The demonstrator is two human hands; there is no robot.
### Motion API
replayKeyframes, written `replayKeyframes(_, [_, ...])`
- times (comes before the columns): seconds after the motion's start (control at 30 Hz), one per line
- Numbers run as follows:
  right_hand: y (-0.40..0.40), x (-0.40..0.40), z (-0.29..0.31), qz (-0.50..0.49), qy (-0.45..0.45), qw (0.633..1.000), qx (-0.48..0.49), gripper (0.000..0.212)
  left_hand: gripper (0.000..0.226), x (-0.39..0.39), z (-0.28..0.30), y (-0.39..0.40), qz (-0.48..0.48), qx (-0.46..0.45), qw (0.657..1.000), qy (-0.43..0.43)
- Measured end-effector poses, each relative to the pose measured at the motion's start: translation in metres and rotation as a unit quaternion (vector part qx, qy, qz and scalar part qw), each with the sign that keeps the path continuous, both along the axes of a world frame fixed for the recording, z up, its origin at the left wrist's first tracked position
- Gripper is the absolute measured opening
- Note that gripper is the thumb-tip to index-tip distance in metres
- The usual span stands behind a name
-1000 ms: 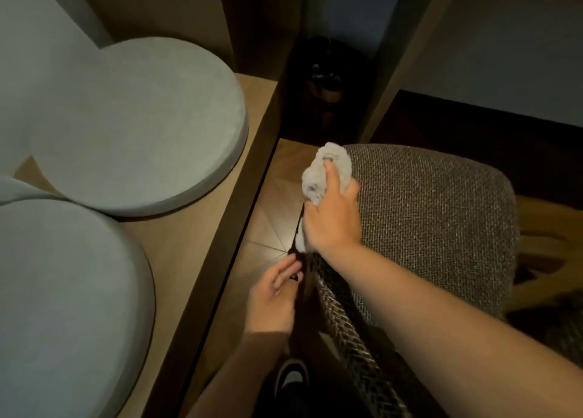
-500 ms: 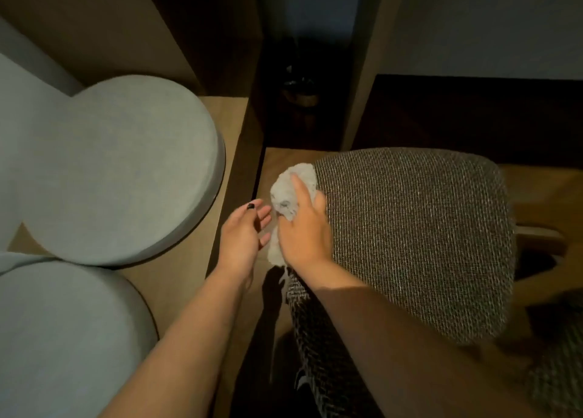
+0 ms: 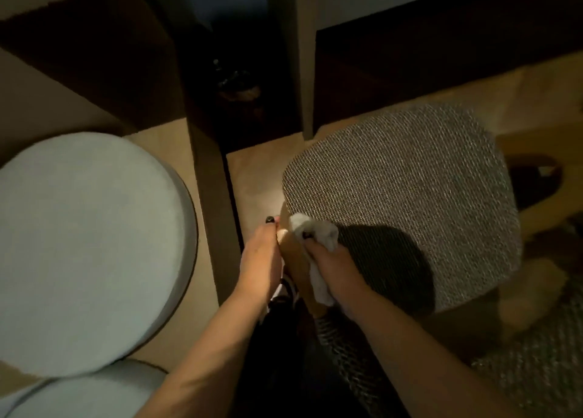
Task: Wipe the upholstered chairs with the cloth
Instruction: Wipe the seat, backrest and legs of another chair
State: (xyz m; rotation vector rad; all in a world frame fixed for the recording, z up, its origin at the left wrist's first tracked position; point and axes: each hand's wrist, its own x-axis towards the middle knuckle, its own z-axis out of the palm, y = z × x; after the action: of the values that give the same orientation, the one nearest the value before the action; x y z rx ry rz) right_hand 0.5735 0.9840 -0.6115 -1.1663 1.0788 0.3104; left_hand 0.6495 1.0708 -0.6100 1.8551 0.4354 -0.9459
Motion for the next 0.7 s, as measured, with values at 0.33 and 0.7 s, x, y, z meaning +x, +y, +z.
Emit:
replayKeyframes(0.33, [0.016, -0.026, 0.001, -0.100, 0.021, 0.994, -0.028, 0.035, 0.031, 0.033, 0.003, -0.044, -0.298, 0.137, 0.942, -0.073])
replayKeyframes(0.7, [0.017, -0.033, 0.001, -0.144, 0.066, 0.982, -0.105, 0.024, 0.028, 0.032, 0.002, -0.036, -0.486, 0.066, 0.841, -0.227])
